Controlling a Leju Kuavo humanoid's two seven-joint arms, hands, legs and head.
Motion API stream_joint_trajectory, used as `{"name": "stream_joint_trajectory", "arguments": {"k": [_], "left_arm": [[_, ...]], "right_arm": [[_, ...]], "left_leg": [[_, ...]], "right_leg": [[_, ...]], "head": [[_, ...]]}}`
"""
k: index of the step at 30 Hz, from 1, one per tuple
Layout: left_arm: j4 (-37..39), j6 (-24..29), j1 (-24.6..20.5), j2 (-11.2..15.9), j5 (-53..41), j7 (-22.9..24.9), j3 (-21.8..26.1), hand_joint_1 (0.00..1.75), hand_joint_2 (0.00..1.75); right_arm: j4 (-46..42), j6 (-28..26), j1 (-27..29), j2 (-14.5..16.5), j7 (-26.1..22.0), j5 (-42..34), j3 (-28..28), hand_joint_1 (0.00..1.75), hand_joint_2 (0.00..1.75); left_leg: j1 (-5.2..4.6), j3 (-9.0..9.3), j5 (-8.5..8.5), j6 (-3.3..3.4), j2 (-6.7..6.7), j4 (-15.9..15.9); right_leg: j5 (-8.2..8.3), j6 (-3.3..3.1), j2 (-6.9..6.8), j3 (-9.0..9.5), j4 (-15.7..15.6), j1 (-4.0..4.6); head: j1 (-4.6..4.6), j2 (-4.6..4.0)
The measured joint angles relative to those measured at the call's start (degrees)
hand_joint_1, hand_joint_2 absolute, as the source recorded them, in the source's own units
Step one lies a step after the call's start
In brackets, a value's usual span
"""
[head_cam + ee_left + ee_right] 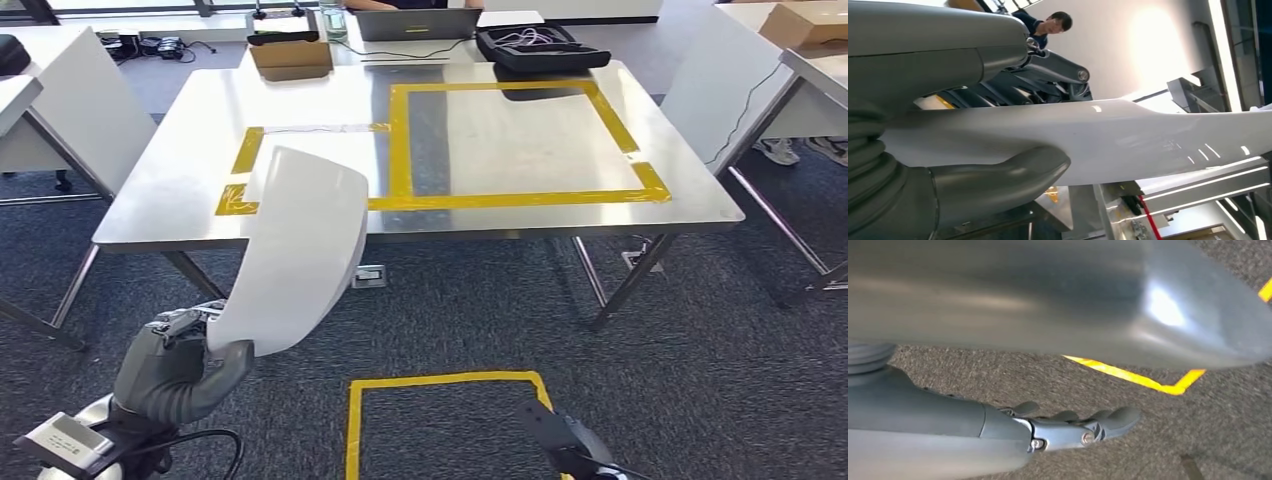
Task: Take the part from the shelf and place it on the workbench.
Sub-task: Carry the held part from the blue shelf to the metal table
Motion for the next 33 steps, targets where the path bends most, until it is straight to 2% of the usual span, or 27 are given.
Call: {"name": "stream_joint_trajectory", "arguments": {"k": [3,4,6,8,9,10,11,12,13,14,15,16,19,21,22,24,25,26,27,29,30,31,33], "left_arm": [[-0.02,-0.04,0.01,0.01,-0.02,0.0,0.02,1.75,1.75],[-0.05,-0.04,-0.02,0.0,-0.03,0.0,0.03,1.75,1.75],[-0.07,-0.06,-0.05,-0.04,-0.03,-0.01,0.04,1.75,1.75],[0.01,-0.1,-0.01,-0.06,-0.03,-0.01,0.04,1.75,1.75],[0.07,-0.13,0.02,-0.06,-0.03,-0.01,0.04,1.75,1.75],[0.13,-0.14,0.04,-0.06,-0.03,-0.01,0.04,1.75,1.75],[0.19,-0.14,0.05,-0.06,-0.03,-0.01,0.04,1.75,1.75],[0.24,-0.14,0.06,-0.06,-0.03,-0.01,0.04,1.75,1.75],[0.26,-0.15,0.06,-0.06,-0.03,-0.01,0.04,1.75,1.75],[0.28,-0.15,0.05,-0.06,-0.03,-0.01,0.04,1.75,1.75],[0.28,-0.16,0.03,-0.06,-0.03,-0.01,0.04,1.75,1.75],[0.28,-0.18,0.02,-0.06,-0.03,-0.01,0.04,1.75,1.75],[0.25,-0.21,-0.01,-0.05,-0.03,0.0,0.04,1.75,1.75],[0.16,-0.21,-0.07,-0.05,-0.03,0.0,0.03,1.75,1.75],[0.13,-0.21,-0.06,-0.05,-0.03,0.0,0.03,1.75,1.75],[0.16,-0.21,0.01,-0.04,-0.03,0.02,0.01,1.75,1.75],[0.21,-0.21,0.05,-0.03,-0.03,0.02,0.01,1.75,1.75],[0.26,-0.22,0.07,-0.02,-0.03,0.02,0.0,1.75,1.75],[0.3,-0.25,0.07,-0.02,-0.03,0.02,0.0,1.75,1.75],[0.3,-0.34,0.02,-0.02,-0.03,0.0,0.0,1.75,1.75],[0.27,-0.38,-0.03,-0.03,-0.03,0.0,0.0,1.75,1.75],[0.25,-0.4,-0.04,-0.04,-0.03,-0.01,0.0,1.75,1.75],[0.17,-0.43,-0.04,-0.07,-0.04,-0.01,0.0,1.75,1.75]], "right_arm": [[0.0,0.0,-0.01,0.04,-0.04,-0.1,-0.08,0.0,0.0],[0.0,-0.01,-0.04,0.08,-0.05,-0.11,-0.1,0.0,0.0],[0.0,-0.01,-0.09,0.14,-0.05,-0.14,-0.15,0.0,0.0],[0.0,-0.01,-0.02,0.15,-0.04,-0.15,-0.19,0.0,0.0],[0.0,0.0,0.07,0.15,-0.04,-0.15,-0.2,0.0,0.0],[0.0,0.0,0.15,0.16,-0.05,-0.15,-0.21,0.0,0.0],[0.0,0.0,0.2,0.16,-0.05,-0.15,-0.21,0.0,0.0],[0.0,0.0,0.21,0.17,-0.06,-0.15,-0.22,0.0,0.0],[0.0,-0.01,0.2,0.17,-0.07,-0.15,-0.24,0.0,0.0],[0.0,-0.01,0.16,0.17,-0.06,-0.15,-0.26,0.0,0.0],[0.0,-0.01,0.12,0.17,-0.07,-0.15,-0.27,0.0,0.0],[0.0,-0.01,0.12,0.18,-0.08,-0.15,-0.28,0.0,0.0],[0.01,-0.05,0.2,0.19,-0.27,-0.15,-0.32,0.0,0.0],[0.0,-0.23,0.19,0.18,-0.45,-0.14,-0.45,0.0,0.0],[0.0,-0.36,0.2,0.17,-0.54,-0.13,-0.53,0.0,0.0],[0.01,-0.55,0.26,0.17,-0.68,-0.09,-0.67,0.0,0.0],[0.02,-0.6,0.32,0.17,-0.7,-0.07,-0.72,0.0,0.0],[0.02,-0.62,0.39,0.16,-0.72,-0.06,-0.76,0.0,0.0],[0.01,-0.63,0.45,0.16,-0.74,-0.06,-0.8,0.0,0.0],[0.0,-0.63,0.53,0.15,-0.8,-0.05,-0.82,0.0,0.0],[0.0,-0.64,0.54,0.15,-0.83,-0.05,-0.82,0.0,0.0],[0.0,-0.67,0.57,0.15,-0.86,-0.05,-0.84,0.0,0.0],[0.0,-0.74,0.66,0.14,-0.91,-0.05,-0.86,0.0,0.0]], "left_leg": [[-0.02,0.41,-0.49,1.01,-0.14,-0.52],[0.09,0.72,-0.57,1.38,-0.11,-0.76],[0.26,1.31,-0.8,1.95,0.0,-1.08],[0.26,1.52,-1.12,2.19,0.04,-1.09],[0.25,1.63,-1.27,2.22,0.02,-1.07],[0.24,1.81,-1.48,2.21,-0.02,-1.06],[0.25,2.11,-1.73,2.15,-0.06,-1.03],[0.26,2.53,-2.07,2.03,-0.1,-1.0],[0.27,2.98,-2.48,1.83,-0.13,-0.95],[0.18,3.34,-2.89,1.55,-0.14,-0.84],[0.09,3.55,-3.24,1.23,-0.17,-0.74],[0.01,3.62,-3.48,0.89,-0.2,-0.7],[0.06,3.88,-3.92,-0.16,-0.18,-0.83],[0.18,2.99,-5.34,-0.88,-0.06,1.72],[0.25,1.51,-6.72,-1.15,0.0,4.79],[0.3,-2.96,-9.45,-1.46,0.02,12.55],[0.31,-4.73,-9.67,-1.49,0.02,15.01],[0.3,-5.57,-8.76,-1.44,0.02,15.48],[0.3,-5.22,-6.76,-1.31,0.02,13.63],[0.22,-2.32,-2.05,-0.82,0.02,6.06],[0.13,-0.95,-0.7,-0.5,0.01,2.75],[0.03,-0.16,-0.18,-0.17,-0.01,0.74],[-0.15,0.09,-0.54,0.51,-0.09,-0.15]], "right_leg": [[-0.49,0.99,-0.07,0.19,-0.02,-0.03],[-1.11,1.29,-0.09,-0.14,0.96,-0.05],[-3.48,1.74,-0.11,-2.68,6.06,-0.14],[-5.87,2.0,-0.11,-6.63,12.64,-0.2],[-6.23,2.08,-0.11,-8.27,14.91,-0.21],[-5.79,2.14,-0.11,-9.5,16.08,-0.23],[-4.37,2.18,-0.12,-9.9,15.53,-0.28],[-2.0,2.17,-0.12,-9.25,12.96,-0.35],[0.72,2.12,-0.15,-7.8,8.91,-0.41],[2.55,1.99,-0.17,-6.22,5.11,-0.38],[3.59,1.7,-0.17,-5.0,2.28,-0.32],[3.74,1.36,-0.15,-4.38,0.81,-0.24],[3.11,0.12,-0.08,-4.04,0.33,-0.13],[2.86,-0.64,-0.09,-3.44,0.08,-0.3],[2.68,-0.92,-0.12,-3.11,0.02,-0.35],[2.2,-1.21,-0.17,-2.59,0.02,-0.3],[1.95,-1.23,-0.16,-2.31,0.02,-0.27],[1.68,-1.2,-0.13,-1.97,0.02,-0.26],[1.38,-1.14,-0.07,-1.54,0.02,-0.25],[0.69,-0.81,0.04,-0.66,0.05,-0.18],[0.38,-0.54,0.1,-0.42,0.11,-0.09],[0.16,-0.23,0.13,-0.35,0.13,-0.02],[-0.04,0.43,0.13,-0.36,-0.03,0.01]], "head": [[0.11,0.0],[0.12,0.01],[0.15,0.01],[0.16,0.01],[0.16,0.01],[0.16,0.02],[0.16,0.02],[0.16,0.02],[0.16,0.02],[0.15,0.01],[0.16,0.01],[0.16,0.01],[0.15,0.01],[0.1,0.01],[0.08,0.01],[0.07,0.01],[0.07,0.0],[0.07,0.0],[0.07,-0.01],[0.05,0.0],[0.05,0.0],[0.08,0.01],[0.15,0.0]]}}
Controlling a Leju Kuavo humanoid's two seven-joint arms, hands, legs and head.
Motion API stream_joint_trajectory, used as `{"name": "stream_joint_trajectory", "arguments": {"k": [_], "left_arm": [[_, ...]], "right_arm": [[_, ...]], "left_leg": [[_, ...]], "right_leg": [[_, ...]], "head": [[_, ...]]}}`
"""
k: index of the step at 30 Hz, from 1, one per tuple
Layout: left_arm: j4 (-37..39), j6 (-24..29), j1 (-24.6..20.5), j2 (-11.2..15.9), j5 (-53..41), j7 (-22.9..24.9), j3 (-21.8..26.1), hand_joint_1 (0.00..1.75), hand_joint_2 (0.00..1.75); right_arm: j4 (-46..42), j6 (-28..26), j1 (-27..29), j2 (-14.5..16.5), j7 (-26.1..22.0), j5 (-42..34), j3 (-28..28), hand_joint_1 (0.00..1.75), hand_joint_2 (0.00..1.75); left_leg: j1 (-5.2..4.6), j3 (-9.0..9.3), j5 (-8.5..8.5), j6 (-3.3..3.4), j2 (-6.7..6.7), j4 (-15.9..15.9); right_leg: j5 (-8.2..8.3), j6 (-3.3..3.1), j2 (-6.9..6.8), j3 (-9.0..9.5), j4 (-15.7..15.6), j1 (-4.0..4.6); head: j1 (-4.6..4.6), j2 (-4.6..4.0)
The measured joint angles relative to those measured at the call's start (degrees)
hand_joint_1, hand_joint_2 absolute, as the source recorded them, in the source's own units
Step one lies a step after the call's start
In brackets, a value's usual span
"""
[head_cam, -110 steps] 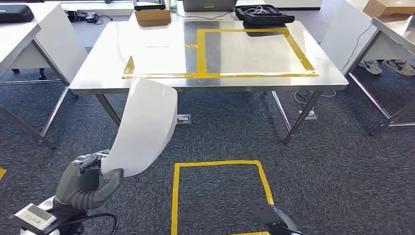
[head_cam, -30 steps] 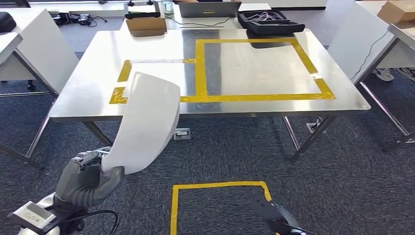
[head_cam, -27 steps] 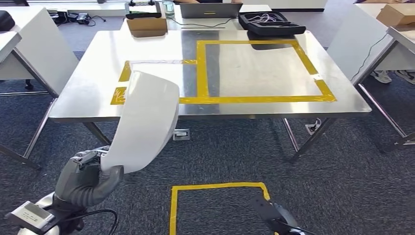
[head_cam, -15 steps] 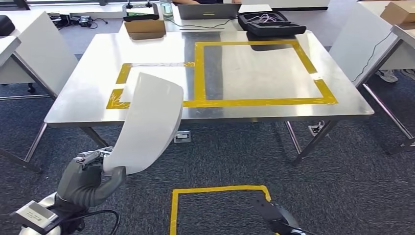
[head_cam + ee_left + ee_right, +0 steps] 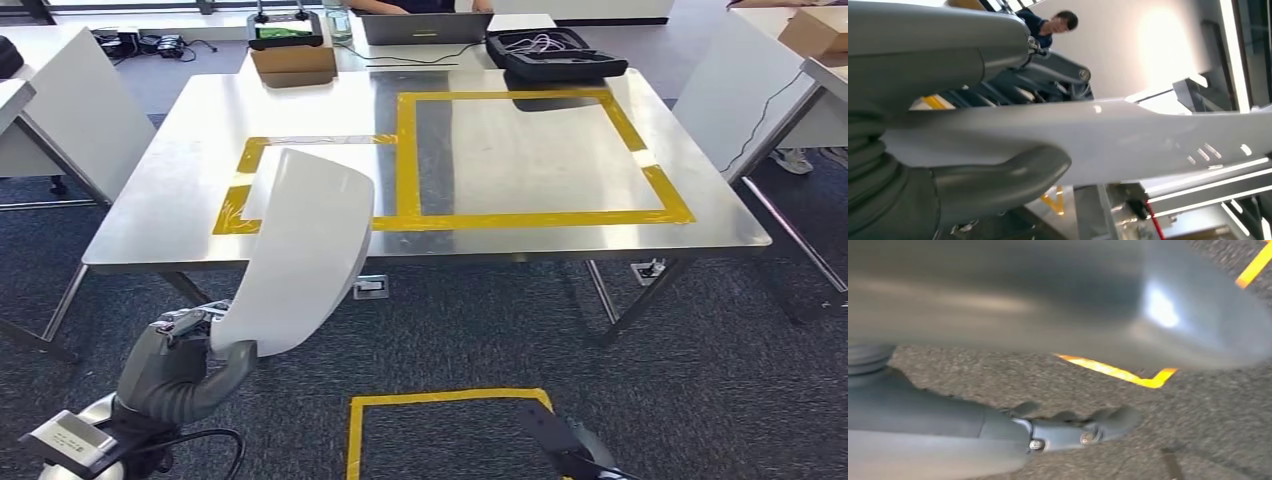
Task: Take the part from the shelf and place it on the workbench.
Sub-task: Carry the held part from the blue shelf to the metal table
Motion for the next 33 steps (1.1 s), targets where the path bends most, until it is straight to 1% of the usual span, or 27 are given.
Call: {"name": "stream_joint_trajectory", "arguments": {"k": [2,3,4,6,7,8,9,11,12,13,14,16,17,18,19,20,21,22,23,24,25,26,27,28,29,32,33], "left_arm": [[-0.15,-0.04,0.0,-0.04,0.0,0.01,0.0,1.75,1.75],[-0.23,-0.06,-0.02,-0.07,0.01,0.01,0.0,1.75,1.75],[-0.28,-0.08,-0.01,-0.1,0.01,0.01,0.01,1.75,1.75],[-0.29,-0.11,0.11,-0.14,0.01,0.01,0.01,1.75,1.75],[-0.28,-0.12,0.21,-0.14,0.01,0.01,0.02,1.75,1.75],[-0.28,-0.13,0.3,-0.14,0.01,0.01,0.02,1.75,1.75],[-0.29,-0.13,0.35,-0.15,0.01,0.02,0.02,1.75,1.75],[-0.31,-0.13,0.41,-0.15,0.01,0.01,0.02,1.75,1.75],[-0.33,-0.13,0.41,-0.15,0.01,0.01,0.02,1.75,1.75],[-0.36,-0.13,0.42,-0.15,0.01,0.0,0.02,1.75,1.75],[-0.39,-0.13,0.43,-0.14,0.01,0.0,0.01,1.75,1.75],[-0.56,-0.13,0.47,-0.14,0.02,0.01,0.0,1.75,1.75],[-0.69,-0.13,0.48,-0.14,0.02,0.01,-0.01,1.75,1.75],[-0.82,-0.13,0.49,-0.13,0.03,0.01,-0.01,1.75,1.75],[-0.93,-0.12,0.52,-0.13,0.03,0.0,-0.02,1.75,1.75],[-0.97,-0.12,0.62,-0.11,0.03,0.01,-0.02,1.75,1.75],[-1.0,-0.12,0.78,-0.09,0.03,0.01,-0.02,1.75,1.75],[-1.01,-0.12,0.98,-0.06,0.04,0.02,-0.02,1.75,1.75],[-1.02,-0.13,1.16,-0.02,0.04,0.02,-0.02,1.75,1.75],[-1.06,-0.13,1.29,0.01,0.05,0.02,-0.02,1.75,1.75],[-1.14,-0.13,1.35,0.03,0.05,0.02,-0.02,1.75,1.75],[-1.22,-0.13,1.38,0.04,0.05,0.02,-0.02,1.75,1.75],[-1.31,-0.13,1.39,0.05,0.06,0.02,-0.02,1.75,1.75],[-1.4,-0.13,1.43,0.07,0.07,0.02,-0.02,1.75,1.75],[-1.49,-0.13,1.5,0.08,0.08,0.02,-0.01,1.75,1.75],[-1.84,-0.13,1.76,0.11,0.08,0.02,0.02,1.75,1.75],[-2.0,-0.12,1.78,0.09,0.07,0.02,0.03,1.75,1.75]], "right_arm": [[0.0,-0.06,0.12,-0.01,-0.07,0.0,-0.02,0.0,0.0],[0.0,-0.08,0.14,-0.01,-0.1,0.0,-0.03,0.0,0.0],[0.0,-0.08,0.18,-0.04,-0.12,0.0,-0.04,0.0,0.0],[0.0,-0.05,0.36,-0.14,-0.13,-0.01,-0.06,0.0,0.0],[0.0,-0.02,0.52,-0.19,-0.13,-0.01,-0.07,0.0,0.0],[0.0,0.01,0.67,-0.22,-0.14,-0.01,-0.07,0.0,0.0],[0.0,0.02,0.76,-0.23,-0.14,-0.01,-0.07,0.0,0.0],[0.0,0.04,0.82,-0.27,-0.14,-0.01,-0.07,0.0,0.0],[0.0,0.04,0.79,-0.29,-0.15,-0.01,-0.07,0.0,0.0],[0.0,0.04,0.77,-0.31,-0.15,-0.01,-0.07,0.0,0.0],[0.0,0.04,0.79,-0.31,-0.15,-0.01,-0.07,0.0,0.0],[-0.01,0.04,0.85,-0.31,-0.15,-0.01,-0.07,0.0,0.0],[-0.01,0.04,0.87,-0.3,-0.16,0.0,-0.07,0.0,0.0],[-0.02,0.04,0.85,-0.31,-0.16,0.01,-0.07,0.0,0.0],[-0.02,0.04,0.83,-0.31,-0.16,0.02,-0.08,0.0,0.0],[-0.02,0.04,0.83,-0.32,-0.16,0.03,-0.08,0.0,0.0],[-0.02,0.04,0.84,-0.32,-0.15,0.05,-0.09,0.0,0.0],[-0.02,0.06,0.88,-0.32,-0.14,0.07,-0.09,0.0,0.0],[-0.02,0.08,0.91,-0.32,-0.12,0.09,-0.09,0.0,0.0],[-0.02,0.09,0.94,-0.32,-0.1,0.11,-0.09,0.0,0.0],[-0.02,0.1,0.95,-0.32,-0.08,0.15,-0.09,0.0,0.0],[-0.02,0.1,0.95,-0.3,-0.08,0.19,-0.09,0.0,0.0],[-0.02,0.1,0.91,-0.29,-0.06,0.23,-0.09,0.0,0.0],[-0.02,0.1,0.86,-0.28,-0.04,0.26,-0.09,0.0,0.0],[-0.02,0.1,0.81,-0.28,-0.02,0.31,-0.09,0.0,0.0],[-0.05,0.11,0.66,-0.28,0.03,0.57,-0.08,0.0,0.0],[-0.07,0.13,0.58,-0.26,0.03,0.68,-0.07,0.0,0.0]], "left_leg": [[0.17,0.45,-0.09,0.74,-0.04,-0.45],[0.29,0.81,-0.16,1.09,0.0,-0.71],[0.4,1.16,-0.27,1.4,0.06,-0.91],[0.36,1.49,-0.65,1.78,0.14,-0.94],[0.34,1.65,-0.85,1.86,0.12,-0.92],[0.33,1.89,-1.08,1.85,0.08,-0.92],[0.33,2.27,-1.36,1.78,0.03,-0.91],[0.34,3.19,-2.07,1.46,-0.01,-0.88],[0.24,3.5,-2.44,1.18,-0.04,-0.8],[0.15,3.64,-2.72,0.89,-0.07,-0.77],[0.09,3.66,-2.92,0.56,-0.09,-0.78],[0.07,3.82,-3.2,-0.12,-0.08,-0.94],[0.12,3.87,-3.47,-0.49,-0.04,-0.67],[0.16,3.5,-4.17,-0.86,0.01,0.5],[0.22,2.42,-5.39,-1.2,0.05,2.95],[0.31,0.57,-6.99,-1.47,0.1,6.61],[0.36,-1.81,-8.62,-1.67,0.11,10.83],[0.42,-4.01,-9.58,-1.8,0.12,14.35],[0.43,-5.46,-9.43,-1.84,0.12,16.14],[0.45,-5.71,-7.96,-1.81,0.12,15.52],[0.46,-4.81,-5.51,-1.69,0.12,12.64],[0.46,-3.25,-2.77,-1.5,0.14,8.45],[0.37,-1.61,-0.89,-1.25,0.15,4.43],[0.31,-0.45,0.14,-0.91,0.14,1.62],[0.22,0.12,0.31,-0.55,0.11,0.2],[0.11,0.46,-0.17,0.64,-0.03,-0.36],[0.18,0.72,-0.24,1.03,-0.01,-0.58]], "right_leg": [[-0.51,0.67,-0.08,0.15,0.34,-0.07],[-1.33,0.98,-0.13,-0.41,1.78,-0.07],[-2.66,1.24,-0.16,-1.76,4.54,-0.11],[-5.76,1.55,-0.2,-6.43,12.54,-0.13],[-6.38,1.64,-0.2,-8.53,15.61,-0.15],[-5.75,1.67,-0.2,-9.68,16.64,-0.17],[-3.84,1.65,-0.21,-9.54,15.19,-0.19],[1.33,1.43,-0.27,-6.5,7.32,-0.23],[2.91,1.18,-0.29,-4.93,3.63,-0.14],[3.61,0.87,-0.31,-3.94,1.26,-0.07],[3.51,0.52,-0.3,-3.57,0.32,0.04],[3.19,-0.22,-0.24,-3.43,0.09,0.1],[3.11,-0.58,-0.23,-3.17,-0.07,0.04],[3.01,-0.94,-0.24,-2.82,-0.24,-0.06],[2.87,-1.27,-0.28,-2.42,-0.38,-0.18],[2.63,-1.51,-0.32,-2.09,-0.43,-0.2],[2.37,-1.66,-0.35,-1.82,-0.43,-0.19],[2.11,-1.71,-0.35,-1.57,-0.42,-0.17],[1.84,-1.69,-0.33,-1.28,-0.42,-0.17],[1.54,-1.63,-0.29,-0.89,-0.42,-0.17],[1.21,-1.52,-0.25,-0.4,-0.41,-0.17],[0.84,-1.35,-0.22,0.07,-0.41,-0.17],[0.43,-1.1,-0.17,0.44,-0.34,-0.07],[0.11,-0.81,-0.15,0.63,-0.29,0.03],[-0.13,-0.5,-0.13,0.66,-0.26,0.1],[-0.62,0.54,-0.2,0.78,-0.21,0.03],[-1.19,0.87,-0.22,0.46,0.68,-0.02]], "head": [[0.04,-0.01],[0.05,0.0],[0.07,0.0],[0.1,0.01],[0.1,0.01],[0.11,0.02],[0.1,0.02],[0.1,0.01],[0.09,0.0],[0.08,-0.01],[0.08,0.0],[0.09,0.01],[0.08,0.01],[0.05,0.01],[0.02,0.02],[-0.02,0.01],[-0.03,0.01],[-0.03,0.01],[-0.03,0.0],[-0.03,0.0],[-0.03,-0.01],[-0.04,-0.01],[-0.05,0.0],[-0.02,0.0],[0.01,0.01],[0.1,0.0],[0.1,-0.01]]}}
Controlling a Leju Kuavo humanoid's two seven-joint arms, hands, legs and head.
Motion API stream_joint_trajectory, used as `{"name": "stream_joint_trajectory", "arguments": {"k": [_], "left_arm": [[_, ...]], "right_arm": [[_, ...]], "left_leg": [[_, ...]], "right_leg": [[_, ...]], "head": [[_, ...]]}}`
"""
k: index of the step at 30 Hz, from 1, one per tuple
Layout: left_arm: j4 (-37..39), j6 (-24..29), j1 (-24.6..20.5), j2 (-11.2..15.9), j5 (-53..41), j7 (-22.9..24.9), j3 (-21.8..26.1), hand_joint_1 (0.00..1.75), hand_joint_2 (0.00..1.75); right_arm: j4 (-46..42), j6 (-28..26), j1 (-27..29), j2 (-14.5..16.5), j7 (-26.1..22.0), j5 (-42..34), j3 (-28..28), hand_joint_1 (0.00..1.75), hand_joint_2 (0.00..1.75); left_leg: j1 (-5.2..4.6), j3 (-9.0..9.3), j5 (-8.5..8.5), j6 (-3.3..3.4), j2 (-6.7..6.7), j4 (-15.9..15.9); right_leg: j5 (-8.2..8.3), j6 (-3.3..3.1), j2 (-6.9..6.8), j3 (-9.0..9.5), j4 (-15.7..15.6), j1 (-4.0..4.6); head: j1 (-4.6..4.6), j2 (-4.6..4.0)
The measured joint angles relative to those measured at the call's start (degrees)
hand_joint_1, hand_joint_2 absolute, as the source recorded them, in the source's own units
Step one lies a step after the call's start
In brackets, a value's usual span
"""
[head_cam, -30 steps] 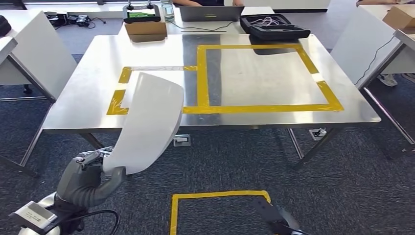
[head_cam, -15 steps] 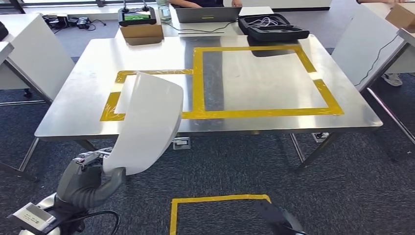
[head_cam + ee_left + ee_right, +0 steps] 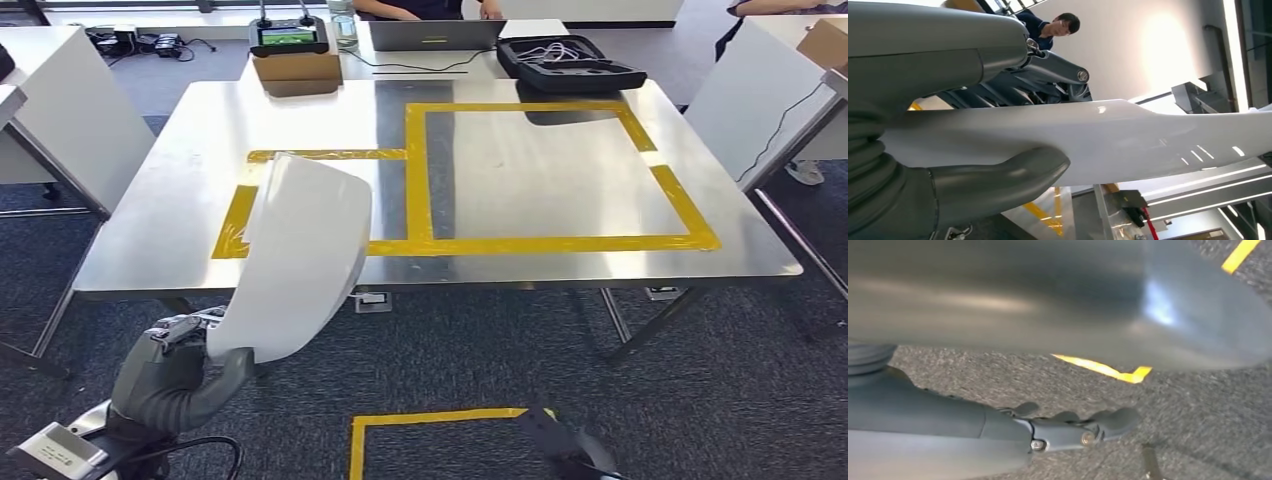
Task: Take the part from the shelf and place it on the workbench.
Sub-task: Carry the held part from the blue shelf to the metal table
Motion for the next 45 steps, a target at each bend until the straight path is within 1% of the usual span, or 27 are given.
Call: {"name": "stream_joint_trajectory", "arguments": {"k": [2,4,5,6,8,10,11,14,16,17,19,20,21,22,24,26,29,31,32,34,35,36,37,39,40,42,45], "left_arm": [[-0.27,0.01,0.06,-0.05,-0.05,0.0,0.02,1.75,1.75],[-0.34,0.02,0.19,-0.08,-0.09,0.0,0.04,1.75,1.75],[-0.34,0.02,0.28,-0.08,-0.12,0.0,0.05,1.75,1.75],[-0.34,0.02,0.35,-0.08,-0.15,0.01,0.05,1.75,1.75],[-0.39,0.02,0.44,-0.08,-0.21,0.02,0.05,1.75,1.75],[-0.54,0.02,0.5,-0.08,-0.27,0.02,0.07,1.75,1.75],[-0.64,0.02,0.53,-0.08,-0.32,0.02,0.07,1.75,1.75],[-1.08,0.02,0.58,-0.08,-0.49,0.06,0.08,1.75,1.75],[-1.46,0.02,0.6,-0.08,-0.6,0.14,0.07,1.75,1.75],[-1.58,0.02,0.65,-0.08,-0.64,0.23,0.06,1.75,1.75],[-1.61,0.02,0.85,-0.08,-0.7,0.34,0.05,1.75,1.75],[-1.6,0.02,0.97,-0.07,-0.73,0.41,0.05,1.75,1.75],[-1.59,0.02,1.05,-0.07,-0.77,0.44,0.05,1.75,1.75],[-1.59,0.02,1.09,-0.06,-0.8,0.46,0.05,1.75,1.75],[-1.59,0.02,1.1,-0.03,-0.85,0.48,0.05,1.75,1.75],[-1.54,0.02,1.12,0.03,-0.87,0.45,0.04,1.75,1.75],[-1.39,0.02,1.2,0.15,-0.85,0.3,0.05,1.75,1.75],[-1.28,0.02,1.2,0.18,-0.8,0.12,0.05,1.75,1.75],[-1.19,0.02,1.2,0.18,-0.77,-0.01,0.05,1.75,1.75],[-0.83,0.02,1.2,0.2,-0.74,-0.2,0.0,1.75,1.75],[-0.58,0.02,1.21,0.21,-0.73,-0.27,-0.03,1.75,1.75],[-0.32,0.02,1.21,0.23,-0.73,-0.36,-0.05,1.75,1.75],[-0.07,0.04,1.18,0.23,-0.73,-0.52,-0.06,1.75,1.75],[0.35,0.17,1.0,0.25,-0.73,-1.04,-0.1,1.75,1.75],[0.53,0.28,0.84,0.25,-0.74,-1.28,-0.14,1.75,1.75],[0.82,0.48,0.43,0.26,-0.78,-1.51,-0.19,1.75,1.75],[1.02,0.65,-0.19,0.27,-0.71,-1.73,-0.3,1.75,1.75]], "right_arm": [[-0.03,0.03,-0.15,0.02,0.06,0.19,0.02,0.0,0.0],[-0.04,0.08,-0.13,0.0,0.22,0.38,0.03,0.0,0.0],[-0.04,0.14,-0.09,-0.01,0.32,0.48,0.03,0.0,0.0],[-0.04,0.21,-0.07,-0.01,0.4,0.56,0.04,0.0,0.0],[-0.04,0.33,-0.1,-0.01,0.56,0.65,0.07,0.0,0.0],[-0.03,0.37,-0.15,-0.02,0.69,0.7,0.07,0.0,0.0],[-0.03,0.4,-0.15,-0.03,0.74,0.72,0.07,0.0,0.0],[-0.03,0.51,-0.05,-0.01,0.76,0.69,0.07,0.0,0.0],[-0.03,0.54,-0.03,0.0,0.75,0.63,0.06,0.0,0.0],[-0.02,0.54,-0.02,0.01,0.74,0.62,0.05,0.0,0.0],[-0.02,0.57,0.03,0.02,0.75,0.61,0.05,0.0,0.0],[-0.02,0.6,0.09,0.03,0.75,0.61,0.05,0.0,0.0],[-0.02,0.64,0.15,0.04,0.76,0.61,0.05,0.0,0.0],[-0.02,0.73,0.19,0.05,0.76,0.63,0.05,0.0,0.0],[-0.01,0.99,0.21,0.15,0.77,0.79,0.05,0.0,0.0],[0.01,1.5,0.09,0.28,0.86,1.06,0.09,0.0,0.0],[0.04,2.16,-0.08,0.42,1.01,1.29,0.21,0.0,0.0],[0.05,2.4,-0.18,0.54,1.02,1.28,0.26,0.0,0.0],[0.06,2.5,-0.22,0.58,1.02,1.23,0.28,0.0,0.0],[0.17,2.67,-0.18,0.64,1.03,1.03,0.29,0.0,0.0],[0.27,2.72,-0.12,0.64,1.03,0.91,0.29,0.0,0.0],[0.39,2.76,-0.07,0.66,1.03,0.82,0.29,0.0,0.0],[0.5,2.8,-0.07,0.68,1.02,0.77,0.29,0.0,0.0],[0.6,2.85,-0.18,0.69,0.95,0.77,0.29,0.0,0.0],[0.62,2.88,-0.31,0.7,0.91,0.82,0.29,0.0,0.0],[0.67,2.9,-0.56,0.77,0.85,0.9,0.29,0.0,0.0],[0.69,2.67,-0.64,0.82,0.81,0.69,0.28,0.0,0.0]], "left_leg": [[0.15,0.53,-0.22,0.59,0.11,-0.29],[0.12,0.85,-0.64,0.89,0.14,-0.27],[0.11,1.09,-0.9,0.92,0.09,-0.26],[0.1,1.42,-1.18,0.88,0.04,-0.23],[0.12,2.42,-1.91,0.63,-0.06,-0.2],[-0.07,3.15,-2.71,0.09,-0.13,-0.13],[-0.15,3.32,-3.03,-0.24,-0.15,-0.14],[-0.13,3.67,-3.57,-1.26,-0.12,-0.29],[-0.06,2.88,-5.09,-1.99,0.02,2.19],[0.04,1.44,-6.58,-2.29,0.07,5.27],[0.16,-3.06,-9.68,-2.68,0.11,13.26],[0.19,-4.88,-10.06,-2.76,0.11,15.93],[0.21,-5.74,-9.18,-2.77,0.11,16.52],[0.23,-5.46,-7.18,-2.7,0.11,14.78],[0.21,-2.65,-2.19,-2.35,0.13,7.12],[0.1,-0.38,-0.11,-1.75,0.09,1.59],[-0.04,0.12,-0.39,-0.59,-0.04,0.36],[0.11,0.57,-0.42,0.13,-0.02,-0.13],[0.21,0.81,-0.48,0.41,0.04,-0.31],[0.17,1.05,-0.81,0.76,0.15,-0.34],[0.15,1.19,-0.99,0.84,0.14,-0.33],[0.14,1.4,-1.19,0.83,0.11,-0.33],[0.15,1.73,-1.43,0.76,0.07,-0.32],[0.15,2.57,-2.06,0.43,0.03,-0.3],[0.05,2.88,-2.42,0.14,0.01,-0.23],[-0.1,3.12,-2.92,-0.51,0.01,-0.23],[-0.01,3.44,-3.44,-1.56,0.07,-0.14]], "right_leg": [[-2.42,0.46,-0.02,-2.66,5.24,-0.11],[-4.98,0.7,-0.02,-7.42,12.97,-0.14],[-4.98,0.74,-0.02,-9.19,15.2,-0.15],[-3.79,0.74,-0.02,-9.94,15.32,-0.17],[1.26,0.56,-0.04,-8.02,9.1,-0.21],[4.45,0.08,-0.05,-5.03,2.05,-0.05],[4.82,-0.25,-0.04,-4.22,0.23,0.03],[4.24,-1.37,0.01,-3.78,-0.46,0.08],[4.05,-2.1,-0.02,-3.22,-0.73,-0.1],[3.88,-2.39,-0.07,-2.9,-0.8,-0.16],[3.4,-2.7,-0.12,-2.43,-0.8,-0.13],[3.16,-2.72,-0.11,-2.18,-0.8,-0.12],[2.89,-2.68,-0.07,-1.86,-0.79,-0.12],[2.59,-2.61,-0.03,-1.44,-0.79,-0.12],[1.9,-2.28,0.07,-0.5,-0.77,-0.07],[1.28,-1.74,0.16,-0.06,-0.67,0.13],[0.84,-0.71,0.14,0.1,-0.84,0.11],[-0.23,-0.07,0.06,-0.49,0.79,0.04],[-1.51,0.17,0.04,-1.76,3.35,-0.02],[-4.56,0.47,0.01,-6.27,11.18,-0.07],[-5.27,0.55,0.01,-8.39,14.38,-0.09],[-4.84,0.57,0.01,-9.64,15.71,-0.1],[-3.19,0.54,0.0,-9.65,14.6,-0.12],[1.71,0.3,-0.04,-6.81,7.13,-0.15],[3.35,0.07,-0.06,-5.2,3.38,-0.07],[4.17,-0.53,-0.06,-3.61,-0.26,0.11],[3.82,-1.6,0.0,-3.21,-0.65,0.14]], "head": [[0.01,0.0],[0.03,0.0],[0.03,0.0],[0.03,0.0],[0.02,0.01],[0.01,0.01],[0.0,0.01],[0.0,0.01],[-0.01,0.02],[-0.02,0.02],[-0.02,0.01],[-0.02,0.01],[-0.02,0.01],[-0.02,0.01],[-0.03,0.01],[0.03,0.01],[0.18,0.01],[0.19,0.01],[0.2,0.01],[0.2,0.01],[0.2,0.01],[0.2,0.02],[0.2,0.02],[0.2,0.01],[0.19,0.01],[0.18,0.01],[0.16,0.01]]}}
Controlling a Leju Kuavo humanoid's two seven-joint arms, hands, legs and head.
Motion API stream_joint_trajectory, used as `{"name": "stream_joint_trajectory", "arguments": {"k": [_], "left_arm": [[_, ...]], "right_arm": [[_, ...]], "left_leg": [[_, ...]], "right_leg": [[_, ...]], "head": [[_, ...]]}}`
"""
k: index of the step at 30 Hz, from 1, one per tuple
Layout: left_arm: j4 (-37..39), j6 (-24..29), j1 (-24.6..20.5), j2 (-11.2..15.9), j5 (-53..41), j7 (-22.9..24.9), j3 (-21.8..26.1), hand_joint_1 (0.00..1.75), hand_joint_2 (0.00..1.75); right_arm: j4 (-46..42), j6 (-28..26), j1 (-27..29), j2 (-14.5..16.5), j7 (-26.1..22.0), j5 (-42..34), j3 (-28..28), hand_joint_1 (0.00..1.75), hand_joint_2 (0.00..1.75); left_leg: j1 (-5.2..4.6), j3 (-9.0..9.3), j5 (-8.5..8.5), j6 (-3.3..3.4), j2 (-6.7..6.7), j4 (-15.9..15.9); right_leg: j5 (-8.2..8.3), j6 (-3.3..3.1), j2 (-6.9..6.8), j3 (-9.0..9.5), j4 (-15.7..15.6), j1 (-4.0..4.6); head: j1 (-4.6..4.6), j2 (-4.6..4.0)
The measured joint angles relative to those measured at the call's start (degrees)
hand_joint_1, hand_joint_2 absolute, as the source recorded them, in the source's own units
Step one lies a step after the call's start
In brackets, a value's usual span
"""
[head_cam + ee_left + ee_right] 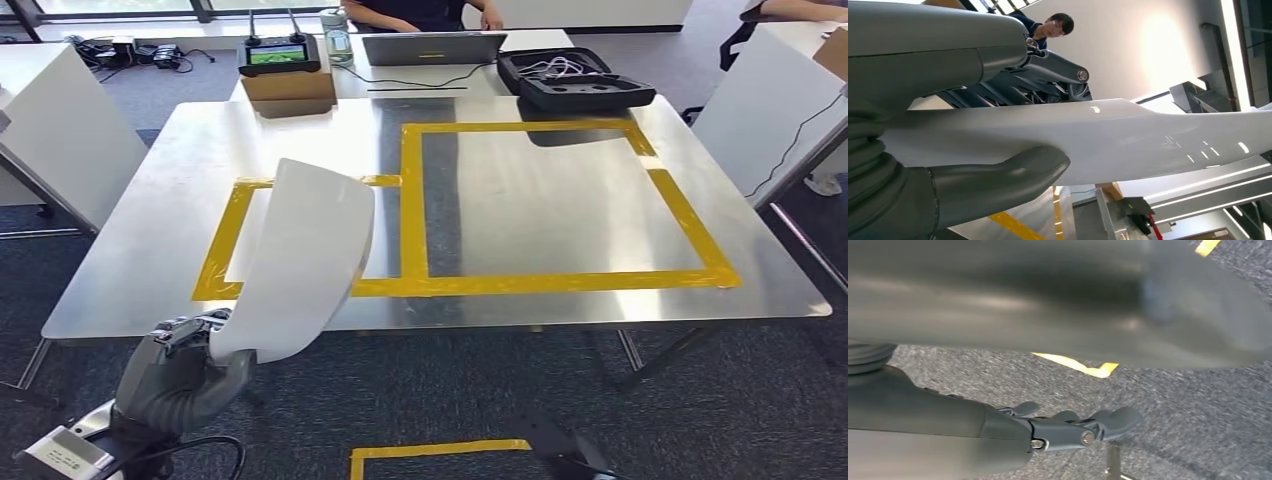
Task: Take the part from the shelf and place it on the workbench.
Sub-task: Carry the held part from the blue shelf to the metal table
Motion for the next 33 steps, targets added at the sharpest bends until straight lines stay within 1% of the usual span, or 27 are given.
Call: {"name": "stream_joint_trajectory", "arguments": {"k": [1,2,3,4,5,6,7,8,9,10,11,12,14,15,18,19,20,21,22,25,26,33], "left_arm": [[0.02,-0.02,-0.2,0.0,0.1,-0.12,-0.11,1.75,1.75],[0.07,-0.06,-0.39,0.0,0.26,-0.22,-0.26,1.75,1.75],[0.18,-0.11,-0.52,0.0,0.46,-0.31,-0.43,1.75,1.75],[0.33,-0.2,-0.61,0.0,0.65,-0.38,-0.6,1.75,1.75],[0.53,-0.31,-0.64,0.0,0.79,-0.4,-0.76,1.75,1.75],[0.72,-0.44,-0.64,0.0,0.87,-0.42,-0.93,1.75,1.75],[0.86,-0.65,-0.68,0.0,0.89,-0.42,-1.14,1.75,1.75],[0.95,-0.91,-0.76,0.02,0.86,-0.39,-1.38,1.75,1.75],[1.01,-1.23,-0.9,0.05,0.8,-0.34,-1.65,1.75,1.75],[1.09,-1.54,-1.12,0.1,0.72,-0.27,-1.95,1.75,1.75],[1.18,-1.84,-1.38,0.16,0.6,-0.21,-2.24,1.75,1.75],[1.27,-2.08,-1.62,0.21,0.48,-0.15,-2.51,1.75,1.75],[1.35,-2.39,-2.01,0.29,0.25,-0.07,-3.0,1.75,1.75],[1.38,-2.51,-2.22,0.32,0.13,-0.02,-3.25,1.75,1.75],[1.5,-2.73,-3.03,0.43,-0.4,0.3,-4.26,1.75,1.75],[1.5,-2.76,-3.16,0.53,-0.67,0.38,-4.68,1.75,1.75],[1.48,-2.72,-3.18,0.67,-0.93,0.44,-5.11,1.75,1.75],[1.43,-2.57,-3.17,0.85,-1.15,0.45,-5.54,1.75,1.75],[1.38,-2.28,-3.14,1.02,-1.29,0.48,-5.91,1.75,1.75],[1.18,-1.03,-2.8,1.37,-1.22,0.69,-6.75,1.75,1.75],[1.08,-0.62,-2.62,1.41,-1.13,0.74,-6.96,1.75,1.75],[-0.37,3.65,0.19,1.25,0.11,2.2,-7.39,1.75,1.75]], "right_arm": [[0.02,-0.15,0.02,-0.02,-0.05,-0.13,-0.03,0.0,0.0],[0.07,-0.34,0.06,-0.03,-0.15,-0.27,-0.05,0.0,0.0],[0.12,-0.56,0.15,-0.05,-0.28,-0.41,-0.08,0.0,0.0],[0.19,-0.77,0.28,-0.06,-0.46,-0.55,-0.1,0.0,0.0],[0.25,-0.99,0.46,-0.07,-0.65,-0.69,-0.11,0.0,0.0],[0.31,-1.21,0.67,-0.09,-0.82,-0.8,-0.13,0.0,0.0],[0.35,-1.46,0.86,-0.1,-0.99,-0.96,-0.16,0.0,0.0],[0.38,-1.71,1.0,-0.12,-1.18,-1.19,-0.2,0.0,0.0],[0.39,-1.92,1.06,-0.12,-1.4,-1.46,-0.27,0.0,0.0],[0.39,-2.08,1.04,-0.11,-1.66,-1.74,-0.38,0.0,0.0],[0.39,-2.16,0.97,-0.09,-1.86,-1.94,-0.5,0.0,0.0],[0.39,-2.18,0.88,-0.06,-1.98,-2.07,-0.61,0.0,0.0],[0.4,-2.09,0.72,0.06,-1.95,-2.18,-0.74,0.0,0.0],[0.4,-2.03,0.65,0.17,-1.91,-2.27,-0.8,0.0,0.0],[0.41,-1.81,0.38,0.57,-1.93,-2.51,-1.05,0.0,0.0],[0.41,-1.78,0.33,0.68,-1.98,-2.51,-1.09,0.0,0.0],[0.41,-1.79,0.33,0.79,-2.03,-2.49,-1.1,0.0,0.0],[0.41,-1.81,0.31,0.89,-2.04,-2.48,-1.1,0.0,0.0],[0.41,-1.82,0.26,0.98,-2.02,-2.43,-1.1,0.0,0.0],[0.41,-1.37,0.04,1.11,-1.78,-1.84,-1.1,0.0,0.0],[0.41,-1.13,-0.05,1.12,-1.69,-1.59,-1.1,0.0,0.0],[0.41,-0.91,0.05,0.69,-0.05,0.84,-0.67,0.0,0.0]], "left_leg": [[0.05,-0.36,-0.68,-0.35,0.03,1.13],[0.11,-1.36,-1.86,-0.68,0.06,3.42],[0.19,-3.05,-3.37,-0.92,0.08,6.8],[0.26,-5.27,-4.96,-1.1,0.09,10.82],[0.31,-7.35,-5.91,-1.22,0.09,14.21],[0.32,-8.74,-5.82,-1.26,0.09,16.03],[0.33,-9.08,-4.55,-1.21,0.09,15.67],[0.33,-8.29,-2.32,-1.08,0.09,13.08],[0.32,-6.77,0.27,-0.86,0.1,9.15],[0.23,-5.2,2.12,-0.59,0.1,5.32],[0.15,-4.02,3.18,-0.26,0.08,2.51],[0.06,-3.42,3.5,0.08,0.05,0.96],[-0.11,-3.22,3.32,0.73,-0.07,0.34],[-0.12,-3.14,3.46,0.87,-0.12,0.05],[-0.15,-2.89,3.68,1.08,-0.16,-0.53],[-0.2,-2.88,3.6,1.21,-0.15,-0.51],[-0.26,-2.85,3.51,1.36,-0.14,-0.49],[-0.3,-2.83,3.47,1.46,-0.12,-0.48],[-0.35,-2.83,3.43,1.56,-0.11,-0.45],[-0.5,-2.83,3.35,1.78,-0.09,-0.36],[-0.53,-2.82,3.34,1.8,-0.08,-0.34],[-0.51,-2.7,3.36,1.77,-0.04,-0.35]], "right_leg": [[-0.06,-0.36,-0.02,0.28,-0.17,-0.09],[-0.13,-0.67,-0.06,0.61,-0.33,-0.21],[-0.31,-0.89,-0.1,0.86,-0.37,-0.21],[-0.52,-1.06,-0.13,1.06,-0.37,-0.21],[-0.73,-1.13,-0.13,1.27,-0.36,-0.2],[-0.95,-1.12,-0.1,1.51,-0.36,-0.19],[-1.19,-1.08,-0.05,1.82,-0.35,-0.19],[-1.45,-0.98,0.02,2.22,-0.35,-0.19],[-1.74,-0.84,0.08,2.65,-0.34,-0.19],[-2.06,-0.6,0.13,2.98,-0.28,-0.08],[-2.32,-0.31,0.17,3.15,-0.23,0.01],[-2.48,0.0,0.18,3.19,-0.22,0.08],[-2.51,0.6,0.17,3.22,-0.46,0.07],[-2.34,0.47,0.15,3.36,-0.71,0.08],[-2.1,-0.8,0.1,3.74,-1.25,0.21],[-2.16,-0.95,0.1,3.81,-1.35,0.2],[-2.15,-0.88,0.1,3.89,-1.45,0.17],[-2.14,-0.79,0.1,3.96,-1.56,0.14],[-2.12,-0.49,0.09,4.01,-1.67,0.09],[-2.12,0.97,0.07,4.11,-1.9,-0.13],[-2.14,1.23,0.06,4.11,-1.92,-0.18],[-2.13,1.34,0.01,4.13,-1.91,-0.14]], "head": [[-0.06,-0.01],[-0.12,0.0],[-0.18,0.0],[-0.23,0.0],[-0.23,0.0],[-0.23,0.0],[-0.23,0.0],[-0.23,0.0],[-0.23,0.01],[-0.23,0.01],[-0.22,0.01],[-0.18,0.01],[-0.11,0.01],[-0.08,0.01],[-0.08,0.01],[-0.08,0.01],[-0.08,0.01],[-0.08,0.01],[-0.08,0.0],[-0.08,0.01],[-0.08,0.01],[-0.08,0.01]]}}
